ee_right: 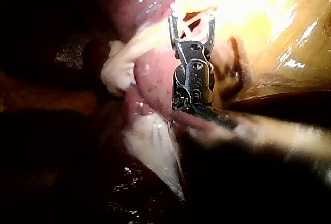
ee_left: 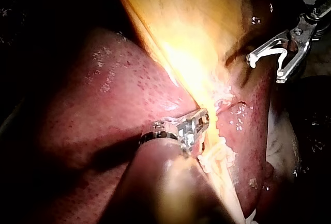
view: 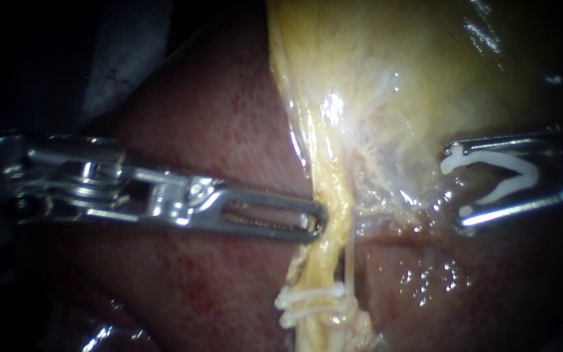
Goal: Clipping third clip left tube
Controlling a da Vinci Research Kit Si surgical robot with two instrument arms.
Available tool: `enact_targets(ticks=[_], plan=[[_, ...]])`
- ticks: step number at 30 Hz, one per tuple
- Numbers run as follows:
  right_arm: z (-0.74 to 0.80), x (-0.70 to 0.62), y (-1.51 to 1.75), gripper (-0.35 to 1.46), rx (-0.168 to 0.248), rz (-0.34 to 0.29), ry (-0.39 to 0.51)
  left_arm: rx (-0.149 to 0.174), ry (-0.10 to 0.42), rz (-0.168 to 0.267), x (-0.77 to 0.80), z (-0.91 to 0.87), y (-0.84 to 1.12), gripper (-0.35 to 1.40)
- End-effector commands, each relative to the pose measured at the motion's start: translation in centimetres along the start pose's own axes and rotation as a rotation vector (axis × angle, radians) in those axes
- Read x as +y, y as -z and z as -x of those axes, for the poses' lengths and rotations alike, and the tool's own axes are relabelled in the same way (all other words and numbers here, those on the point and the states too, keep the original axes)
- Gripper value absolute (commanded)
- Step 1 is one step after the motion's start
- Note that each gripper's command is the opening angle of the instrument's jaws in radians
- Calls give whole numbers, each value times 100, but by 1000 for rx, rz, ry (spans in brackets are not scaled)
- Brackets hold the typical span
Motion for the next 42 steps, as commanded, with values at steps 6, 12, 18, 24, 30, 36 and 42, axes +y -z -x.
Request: enact_targets(ticks=[6, 12, 18, 24, 30, 36, 42], plan=[[3, -1, -4, 60, 1, 3, 1, 6, 1, -8, -5, -2, 15, -35], [7, -2, -10, 60, 1, 6, 4, 11, 1, -14, -12, -7, 34, -35], [10, -3, -17, 60, 3, 12, 6, 8, 8, -14, -19, -12, 58, -35], [18, -6, -27, 60, -1, 2, 11, 6, 8, -14, -20, -13, 71, -35], [33, -11, -49, 59, -9, -15, 25, 4, 10, -13, -26, -15, 71, -35], [41, -14, -68, 59, -15, -25, 33, 5, 12, -14, -30, -14, 73, -35], [52, -16, -89, 59, -25, -51, 26, 5, 13, -15, -33, -14, 75, -35]])
